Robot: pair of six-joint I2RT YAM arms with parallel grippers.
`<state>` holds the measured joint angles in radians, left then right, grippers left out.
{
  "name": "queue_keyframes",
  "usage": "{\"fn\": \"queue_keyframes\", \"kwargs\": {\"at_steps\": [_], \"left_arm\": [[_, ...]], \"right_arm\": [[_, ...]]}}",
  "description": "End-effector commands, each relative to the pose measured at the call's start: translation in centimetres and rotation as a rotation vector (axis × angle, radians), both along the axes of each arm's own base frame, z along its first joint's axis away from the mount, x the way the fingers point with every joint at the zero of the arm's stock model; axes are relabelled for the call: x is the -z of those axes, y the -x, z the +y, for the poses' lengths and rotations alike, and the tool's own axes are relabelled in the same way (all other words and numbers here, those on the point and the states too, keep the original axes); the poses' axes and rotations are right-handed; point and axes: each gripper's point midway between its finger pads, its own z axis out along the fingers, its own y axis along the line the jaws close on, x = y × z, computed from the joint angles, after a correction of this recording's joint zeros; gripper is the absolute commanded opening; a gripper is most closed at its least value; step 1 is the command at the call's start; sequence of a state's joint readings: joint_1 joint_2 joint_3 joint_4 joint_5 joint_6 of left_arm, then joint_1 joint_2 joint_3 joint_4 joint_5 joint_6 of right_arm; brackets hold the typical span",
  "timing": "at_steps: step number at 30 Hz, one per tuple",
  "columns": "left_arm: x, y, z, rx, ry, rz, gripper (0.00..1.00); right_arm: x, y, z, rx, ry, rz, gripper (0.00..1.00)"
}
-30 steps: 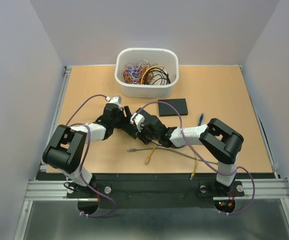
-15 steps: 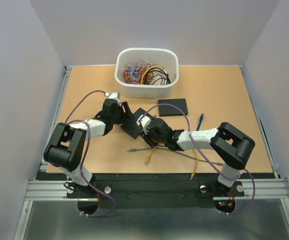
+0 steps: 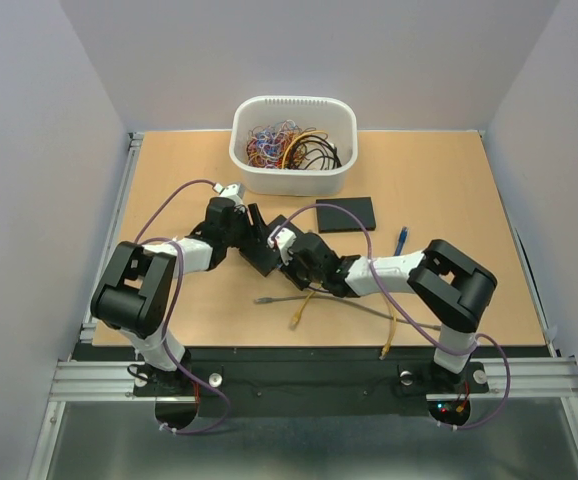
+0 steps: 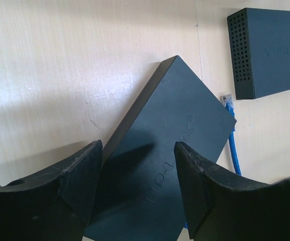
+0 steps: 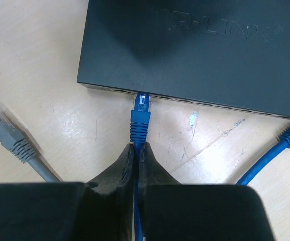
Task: Insert the plug into the switch port
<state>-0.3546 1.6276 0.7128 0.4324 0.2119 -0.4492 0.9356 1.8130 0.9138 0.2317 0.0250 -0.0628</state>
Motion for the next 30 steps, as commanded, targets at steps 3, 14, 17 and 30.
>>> {"fn": "queue_keyframes", "kwargs": {"at_steps": [3,14,17,30], "left_arm": [[0.9,0.7,-0.8,0.064,0.026,0.01,0.69],[4.3,3.2,-0.8,0.061,0.039,0.157,0.68],[4.9,4.6,-0.6,0.05,0.053,0.189,0.68],[5.8,8.4,-3.0,0.091,0.083,0.227,0.68]], "right_arm": [[0.2,-1.1,0.7,-0.003,-0.006,-0.008,0.0],[0.2,-2.1,0.6,0.042,-0.034,-0.024,0.01],[0.0,-2.2,0.8,0.059,-0.062,-0.02,0.01],[-2.6,-3.7,5.6,0.017,-0.193,-0.003,0.0]]}}
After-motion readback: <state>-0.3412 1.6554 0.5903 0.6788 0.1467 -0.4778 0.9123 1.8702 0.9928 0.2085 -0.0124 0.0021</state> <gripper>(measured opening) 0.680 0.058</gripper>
